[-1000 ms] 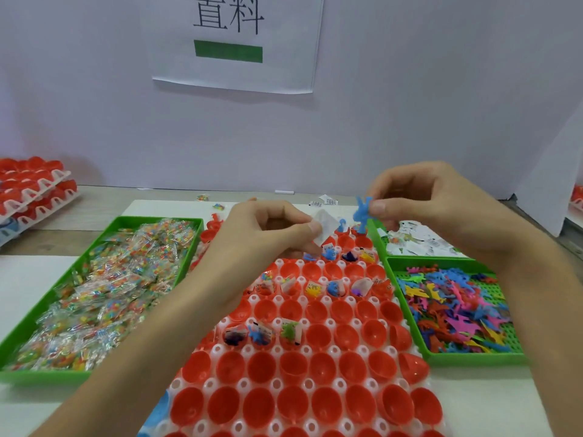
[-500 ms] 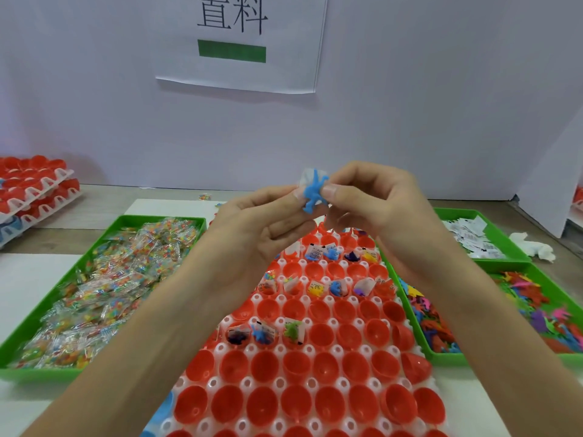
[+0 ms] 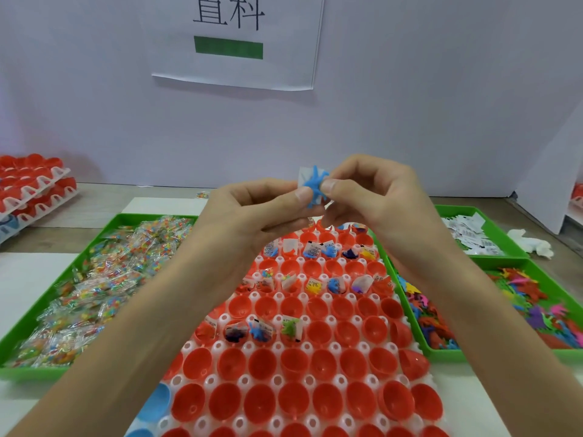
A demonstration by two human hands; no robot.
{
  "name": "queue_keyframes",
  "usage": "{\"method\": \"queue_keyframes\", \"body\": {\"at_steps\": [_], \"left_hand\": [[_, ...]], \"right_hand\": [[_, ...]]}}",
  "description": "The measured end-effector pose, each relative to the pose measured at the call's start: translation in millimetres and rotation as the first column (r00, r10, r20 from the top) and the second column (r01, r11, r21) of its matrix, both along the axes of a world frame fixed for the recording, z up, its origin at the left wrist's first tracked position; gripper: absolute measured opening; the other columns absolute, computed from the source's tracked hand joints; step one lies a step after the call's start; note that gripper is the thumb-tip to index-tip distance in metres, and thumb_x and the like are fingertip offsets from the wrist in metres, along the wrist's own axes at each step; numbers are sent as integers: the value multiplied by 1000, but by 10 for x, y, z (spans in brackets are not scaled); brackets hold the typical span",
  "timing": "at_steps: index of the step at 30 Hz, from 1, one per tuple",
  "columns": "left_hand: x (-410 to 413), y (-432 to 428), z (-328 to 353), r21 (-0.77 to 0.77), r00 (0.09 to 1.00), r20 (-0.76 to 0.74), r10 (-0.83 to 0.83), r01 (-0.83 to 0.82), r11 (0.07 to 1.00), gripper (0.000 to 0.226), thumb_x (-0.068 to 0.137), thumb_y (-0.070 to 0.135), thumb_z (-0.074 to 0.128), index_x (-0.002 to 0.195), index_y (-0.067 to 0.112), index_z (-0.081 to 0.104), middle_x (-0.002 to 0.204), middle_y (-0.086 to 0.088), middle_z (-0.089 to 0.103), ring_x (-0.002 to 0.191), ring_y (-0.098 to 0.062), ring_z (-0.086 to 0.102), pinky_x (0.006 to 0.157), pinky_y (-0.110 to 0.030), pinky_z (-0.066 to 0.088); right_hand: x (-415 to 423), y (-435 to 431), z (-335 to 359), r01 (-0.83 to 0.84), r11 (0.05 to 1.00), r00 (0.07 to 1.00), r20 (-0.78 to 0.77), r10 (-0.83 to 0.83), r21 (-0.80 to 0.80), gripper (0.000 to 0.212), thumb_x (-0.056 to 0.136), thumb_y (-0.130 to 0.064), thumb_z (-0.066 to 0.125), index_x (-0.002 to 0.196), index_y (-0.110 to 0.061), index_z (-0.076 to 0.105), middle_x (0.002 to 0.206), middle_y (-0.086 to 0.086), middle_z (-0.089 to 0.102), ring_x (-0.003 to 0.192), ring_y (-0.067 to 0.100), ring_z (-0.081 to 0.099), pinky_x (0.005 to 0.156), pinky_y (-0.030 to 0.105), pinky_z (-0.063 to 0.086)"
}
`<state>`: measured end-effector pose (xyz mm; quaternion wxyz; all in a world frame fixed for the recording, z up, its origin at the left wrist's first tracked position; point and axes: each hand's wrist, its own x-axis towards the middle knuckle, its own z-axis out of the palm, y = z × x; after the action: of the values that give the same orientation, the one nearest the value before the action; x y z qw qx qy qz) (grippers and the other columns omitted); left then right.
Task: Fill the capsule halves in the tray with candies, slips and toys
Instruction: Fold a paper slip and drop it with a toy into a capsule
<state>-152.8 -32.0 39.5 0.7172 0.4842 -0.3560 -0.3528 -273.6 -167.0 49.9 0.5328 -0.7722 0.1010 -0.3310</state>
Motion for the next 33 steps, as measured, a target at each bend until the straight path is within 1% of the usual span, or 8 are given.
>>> {"method": "queue_keyframes", "body": {"at_steps": [5, 9, 13, 20, 25, 27, 30, 33], "left_hand": [[26, 4, -6, 54, 985, 119, 126, -133, 990, 13, 65, 23, 78, 75, 15, 79, 86, -11, 78, 87, -23, 76, 77, -24, 60], [46, 19, -2, 100, 935, 305, 178, -218, 971, 9, 74, 16, 82, 82, 11, 78, 84, -11, 78, 86, -27, 76, 81, -30, 61], [35, 45, 9, 159, 867, 488, 95, -196, 968, 2, 81, 15, 81, 80, 17, 80, 75, 0, 78, 74, -11, 76, 67, -15, 55], [55, -2, -67, 368, 739, 655, -160, -126, 921, 7, 80, 20, 84, 75, 22, 80, 70, 5, 76, 70, -10, 74, 68, -24, 56], [-7, -50, -184, 570, 578, 698, -421, -94, 816, 9, 81, 27, 82, 73, 26, 78, 70, 13, 74, 66, 3, 67, 63, -14, 49], [-15, -50, -208, 611, 507, 715, -482, -118, 783, 17, 82, 30, 81, 68, 35, 72, 72, 15, 73, 70, 3, 66, 69, -18, 50], [33, -26, -190, 610, 471, 732, -492, -132, 781, 6, 84, 34, 77, 81, 38, 73, 77, 14, 72, 78, 0, 67, 75, -23, 53], [110, 4, -149, 553, 511, 758, -405, -175, 814, 9, 86, 41, 72, 93, 37, 76, 81, 13, 72, 80, 0, 67, 78, -26, 55]], "right_hand": [[-11, -4, 17, 36, 993, 997, -67, -44, -113, 7, 91, -14, 71, 90, -19, 66, 82, -8, 70, 67, 14, 73, 66, 22, 55], [-105, -60, 98, -88, 977, 984, -172, 54, -194, 30, 89, -22, 75, 117, -27, 67, 105, -6, 71, 85, 17, 74, 81, 29, 59], [-152, -80, 136, -123, 937, 966, -257, 37, -328, 13, 85, -21, 79, 97, -22, 75, 89, -6, 77, 83, 9, 74, 80, 27, 59], [-191, -52, 103, -257, 864, 885, -464, 32, -432, 10, 79, -21, 81, 75, -21, 73, 68, -7, 73, 64, 5, 71, 64, 21, 56], [-164, 27, 12, -437, 786, 727, -687, 22, -437, 11, 79, -19, 78, 71, -20, 71, 67, -7, 71, 63, 5, 67, 61, 24, 56], [-132, 63, -39, -483, 750, 676, -737, -9, -452, 11, 78, -19, 77, 70, -21, 70, 66, -7, 68, 63, 6, 64, 59, 23, 53], [-90, 80, -97, -501, 722, 636, -769, -66, -477, 16, 78, -21, 78, 69, -23, 65, 61, -8, 64, 62, 5, 63, 56, 20, 49], [-60, 87, -157, -514, 725, 603, -794, -75, -459, 15, 78, -23, 78, 72, -23, 65, 64, -7, 66, 62, 4, 64, 58, 21, 52]]}}
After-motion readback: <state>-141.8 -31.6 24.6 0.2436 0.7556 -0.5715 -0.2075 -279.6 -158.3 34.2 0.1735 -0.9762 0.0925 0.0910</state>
